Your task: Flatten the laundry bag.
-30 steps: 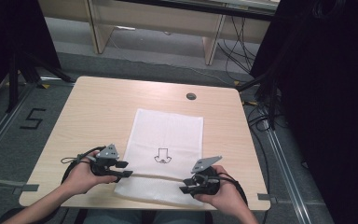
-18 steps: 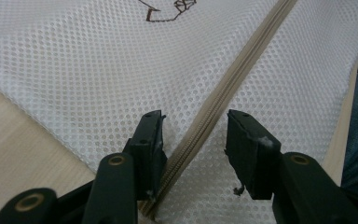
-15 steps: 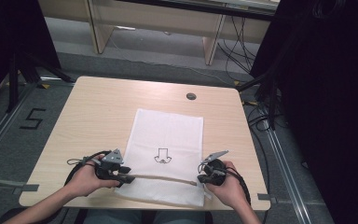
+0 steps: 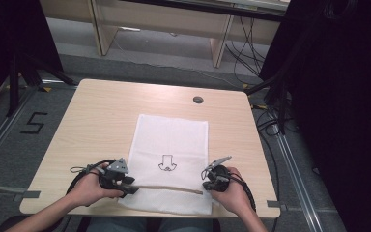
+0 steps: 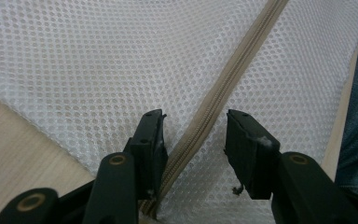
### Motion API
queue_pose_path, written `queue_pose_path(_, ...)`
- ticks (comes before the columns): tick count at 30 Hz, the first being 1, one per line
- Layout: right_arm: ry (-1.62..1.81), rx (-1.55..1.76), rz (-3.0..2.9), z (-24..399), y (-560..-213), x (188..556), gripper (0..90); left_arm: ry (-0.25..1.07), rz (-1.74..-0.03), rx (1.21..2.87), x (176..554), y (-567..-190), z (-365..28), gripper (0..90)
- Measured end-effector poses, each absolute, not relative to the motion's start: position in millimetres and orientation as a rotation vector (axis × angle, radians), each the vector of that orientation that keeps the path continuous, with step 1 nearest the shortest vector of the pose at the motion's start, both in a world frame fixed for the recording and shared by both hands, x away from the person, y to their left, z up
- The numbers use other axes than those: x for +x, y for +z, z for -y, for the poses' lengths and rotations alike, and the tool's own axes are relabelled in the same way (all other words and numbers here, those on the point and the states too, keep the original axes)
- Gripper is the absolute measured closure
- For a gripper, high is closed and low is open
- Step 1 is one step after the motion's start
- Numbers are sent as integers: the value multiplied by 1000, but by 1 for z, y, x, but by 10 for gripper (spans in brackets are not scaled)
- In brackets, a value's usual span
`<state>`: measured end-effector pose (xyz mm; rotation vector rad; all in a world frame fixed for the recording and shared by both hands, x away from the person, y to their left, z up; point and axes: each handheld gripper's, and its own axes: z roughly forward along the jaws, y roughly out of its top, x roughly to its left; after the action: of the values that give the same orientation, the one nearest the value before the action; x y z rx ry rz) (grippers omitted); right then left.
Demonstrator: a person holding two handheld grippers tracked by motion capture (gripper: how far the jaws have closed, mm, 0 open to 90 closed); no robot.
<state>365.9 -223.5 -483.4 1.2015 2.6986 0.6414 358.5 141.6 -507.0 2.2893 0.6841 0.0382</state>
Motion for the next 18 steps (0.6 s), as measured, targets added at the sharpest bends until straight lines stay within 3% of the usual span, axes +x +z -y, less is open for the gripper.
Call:
queue_pose_path(8,672,1227,-2694,224,-484,366,885,14,-689,2292,358,-507,-145,573)
queue_pose_path(13,695,1290,-2656,226,-482,365,809,-8,-670,2230,361,-503,-146,564)
queue_pose_path(18,769,1292,-2581,234,-477,362,750,68,-603,2157,364,-497,-147,527)
